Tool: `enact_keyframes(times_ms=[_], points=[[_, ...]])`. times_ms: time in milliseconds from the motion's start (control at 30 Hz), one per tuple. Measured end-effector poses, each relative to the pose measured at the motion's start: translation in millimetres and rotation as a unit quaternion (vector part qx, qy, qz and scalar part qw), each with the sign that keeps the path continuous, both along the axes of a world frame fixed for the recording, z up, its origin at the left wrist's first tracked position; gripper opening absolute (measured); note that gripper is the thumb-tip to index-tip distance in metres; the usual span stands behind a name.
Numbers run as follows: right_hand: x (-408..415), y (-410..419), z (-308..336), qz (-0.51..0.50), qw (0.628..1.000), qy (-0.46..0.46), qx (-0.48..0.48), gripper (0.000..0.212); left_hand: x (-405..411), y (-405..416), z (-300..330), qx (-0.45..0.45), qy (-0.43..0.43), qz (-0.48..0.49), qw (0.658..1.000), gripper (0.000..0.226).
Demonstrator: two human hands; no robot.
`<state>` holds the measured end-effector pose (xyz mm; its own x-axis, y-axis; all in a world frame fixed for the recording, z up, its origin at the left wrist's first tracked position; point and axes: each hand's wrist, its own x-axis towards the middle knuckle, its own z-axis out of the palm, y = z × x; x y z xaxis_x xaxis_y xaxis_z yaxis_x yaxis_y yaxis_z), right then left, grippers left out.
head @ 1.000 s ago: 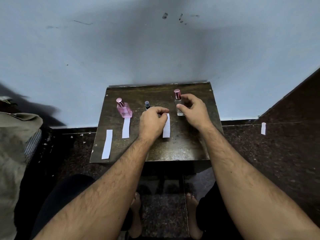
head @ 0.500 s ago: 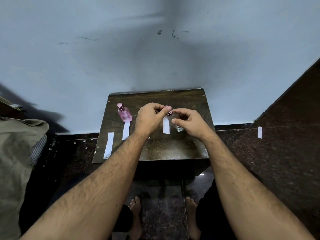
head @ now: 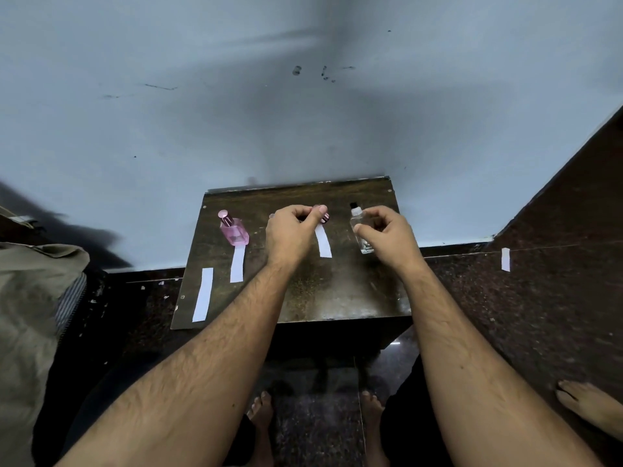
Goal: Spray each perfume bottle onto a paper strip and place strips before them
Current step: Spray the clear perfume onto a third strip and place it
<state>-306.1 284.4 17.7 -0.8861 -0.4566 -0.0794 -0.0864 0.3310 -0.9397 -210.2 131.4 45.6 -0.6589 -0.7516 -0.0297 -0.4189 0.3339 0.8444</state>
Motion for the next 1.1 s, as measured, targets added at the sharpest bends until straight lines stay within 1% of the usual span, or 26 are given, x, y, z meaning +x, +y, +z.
enact_keyframes(times_ms=[100, 233, 333, 400, 567, 633, 733, 967, 1100], points=[[-10, -1, 0, -0.074, 0.996, 0.003, -0.041, 0.021, -11, 6, -11, -0.060, -0.038, -0.025, 0.997, 0.023], [-22, -7, -1, -0.126, 0.990, 0.029, -0.051, 0.017, -32, 5, -27, -0.176, -0.110, -0.077, 0.975, 0.030], [-27, -14, -1, -0.143, 0.987, 0.035, -0.060, 0.015, -48, 3, -38, -0.259, -0.170, -0.118, 0.943, 0.035], [-31, -19, -2, -0.146, 0.987, 0.034, -0.063, 0.014, -58, 2, -40, -0.294, -0.204, -0.140, 0.923, 0.039], [-39, -28, -6, -0.155, 0.985, 0.031, -0.063, 0.017, -76, 7, -40, -0.374, -0.249, -0.166, 0.878, 0.040], [-41, -30, -8, -0.160, 0.985, 0.028, -0.063, 0.017, -80, 8, -41, -0.392, -0.258, -0.170, 0.867, 0.041], [-43, -33, -8, -0.164, 0.984, 0.025, -0.066, 0.019, -84, 9, -44, -0.401, -0.265, -0.171, 0.860, 0.041], [-43, -33, -9, -0.159, 0.985, 0.021, -0.065, 0.021, -85, 9, -44, -0.388, -0.272, -0.166, 0.865, 0.040], [-43, -31, -9, -0.158, 0.985, 0.024, -0.064, 0.016, -86, 9, -41, -0.390, -0.273, -0.170, 0.863, 0.039]])
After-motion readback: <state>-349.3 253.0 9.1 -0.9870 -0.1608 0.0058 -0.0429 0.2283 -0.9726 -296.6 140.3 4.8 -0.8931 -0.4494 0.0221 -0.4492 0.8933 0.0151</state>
